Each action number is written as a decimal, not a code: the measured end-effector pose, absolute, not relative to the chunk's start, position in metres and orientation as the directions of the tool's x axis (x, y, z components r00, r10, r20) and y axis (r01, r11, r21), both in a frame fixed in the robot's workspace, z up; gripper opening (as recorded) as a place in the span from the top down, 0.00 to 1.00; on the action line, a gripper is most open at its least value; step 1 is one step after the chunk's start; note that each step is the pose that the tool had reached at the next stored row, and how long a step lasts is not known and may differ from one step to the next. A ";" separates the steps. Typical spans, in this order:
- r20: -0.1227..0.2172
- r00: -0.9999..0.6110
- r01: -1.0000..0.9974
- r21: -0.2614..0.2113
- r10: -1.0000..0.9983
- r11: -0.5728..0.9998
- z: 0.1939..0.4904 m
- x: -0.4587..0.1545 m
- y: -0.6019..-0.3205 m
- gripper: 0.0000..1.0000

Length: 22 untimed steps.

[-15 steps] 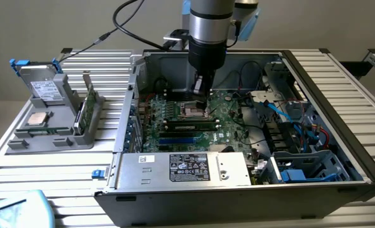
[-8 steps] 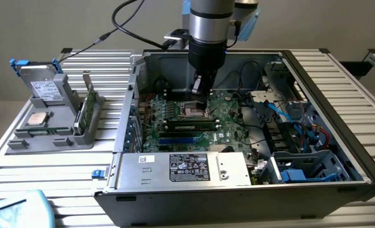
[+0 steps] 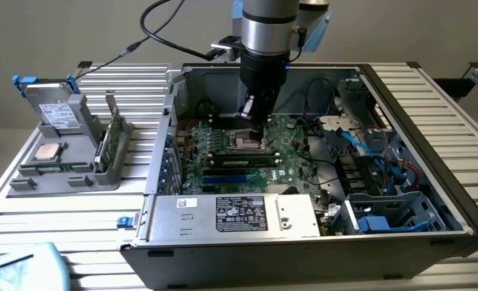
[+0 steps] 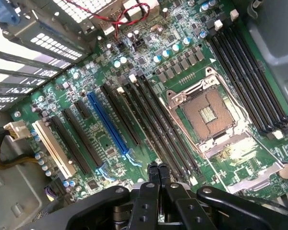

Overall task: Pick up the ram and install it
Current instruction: 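Press down the ram until it locks into place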

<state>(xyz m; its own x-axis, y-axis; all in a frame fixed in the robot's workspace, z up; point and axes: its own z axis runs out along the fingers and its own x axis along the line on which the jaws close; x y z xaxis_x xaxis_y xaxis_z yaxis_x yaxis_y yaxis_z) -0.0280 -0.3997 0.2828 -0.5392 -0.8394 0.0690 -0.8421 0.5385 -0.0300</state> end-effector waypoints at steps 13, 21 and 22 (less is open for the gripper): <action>0.069 -0.671 -0.741 -0.030 -0.738 0.671 0.280 -0.028 -0.400 0.90; 0.069 -0.747 -0.664 -0.030 -0.662 0.747 0.278 -0.028 -0.400 0.90; 0.069 -0.756 -0.654 -0.030 -0.651 0.756 0.277 -0.028 -0.400 0.90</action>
<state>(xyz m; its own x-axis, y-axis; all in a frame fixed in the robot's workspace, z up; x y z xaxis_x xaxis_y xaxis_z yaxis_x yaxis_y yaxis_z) -0.0282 -0.3998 0.2773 -0.7561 -0.6508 0.0689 -0.6536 0.7562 -0.0300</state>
